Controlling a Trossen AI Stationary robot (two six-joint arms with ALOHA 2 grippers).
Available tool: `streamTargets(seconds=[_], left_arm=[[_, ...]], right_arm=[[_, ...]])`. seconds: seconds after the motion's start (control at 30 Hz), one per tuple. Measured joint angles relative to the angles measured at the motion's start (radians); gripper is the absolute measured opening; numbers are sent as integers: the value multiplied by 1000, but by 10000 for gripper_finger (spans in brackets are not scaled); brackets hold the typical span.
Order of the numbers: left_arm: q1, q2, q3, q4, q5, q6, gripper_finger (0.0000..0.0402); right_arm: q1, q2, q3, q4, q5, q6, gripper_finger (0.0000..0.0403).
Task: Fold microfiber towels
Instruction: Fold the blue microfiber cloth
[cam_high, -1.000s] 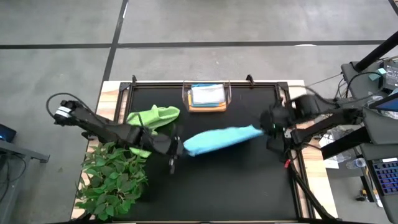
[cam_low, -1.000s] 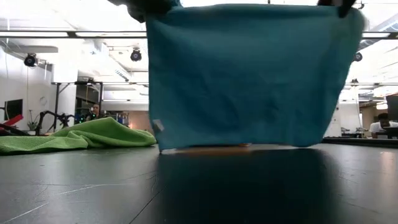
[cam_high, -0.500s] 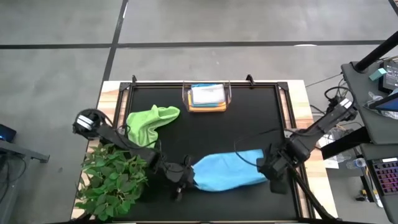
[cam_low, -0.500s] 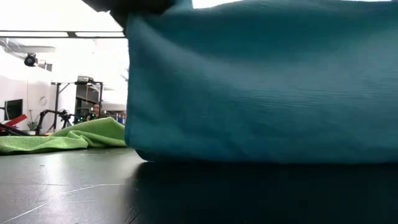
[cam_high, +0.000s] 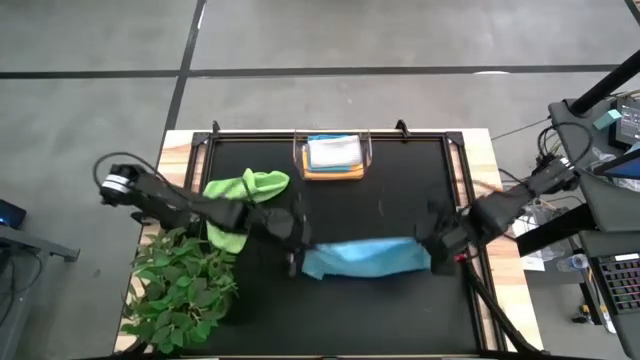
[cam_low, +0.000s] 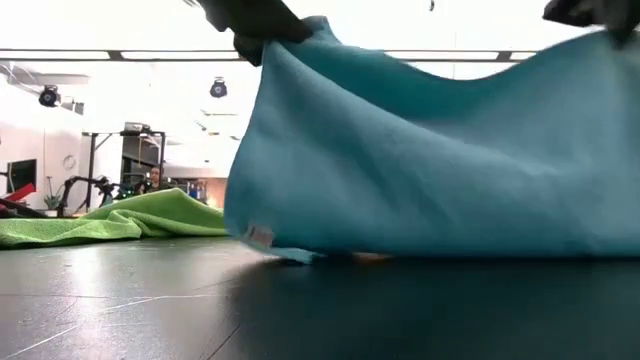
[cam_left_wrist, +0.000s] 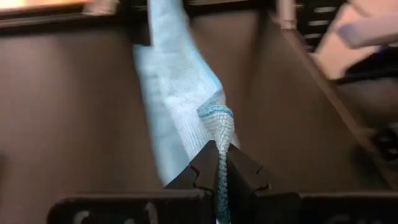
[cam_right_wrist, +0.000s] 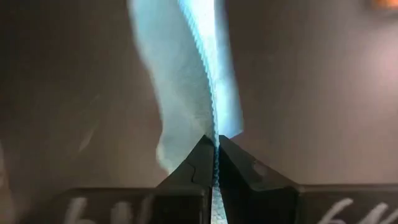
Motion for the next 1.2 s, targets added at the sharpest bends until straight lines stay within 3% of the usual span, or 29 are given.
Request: streamTargets(seconds=[0.23, 0.47, 0.8, 1.0, 1.2], left_arm=[[166, -155, 4, -72, -1, 177, 0], [203, -258, -5, -80, 10, 248, 0], [58, -200, -130, -18, 40, 131, 0], [-32, -60, -170, 95, 41, 25, 0], [-112, 102, -170, 204, 107, -72, 0]], right_arm=[[-130, -88, 121, -94, 260, -117, 9], [-162, -154, 148, -74, 274, -141, 9], [-96, -148, -46, 103, -39, -11, 9], [-29, -107, -197, 334, -244, 63, 9], [11, -40, -329, 595, -414, 125, 9]])
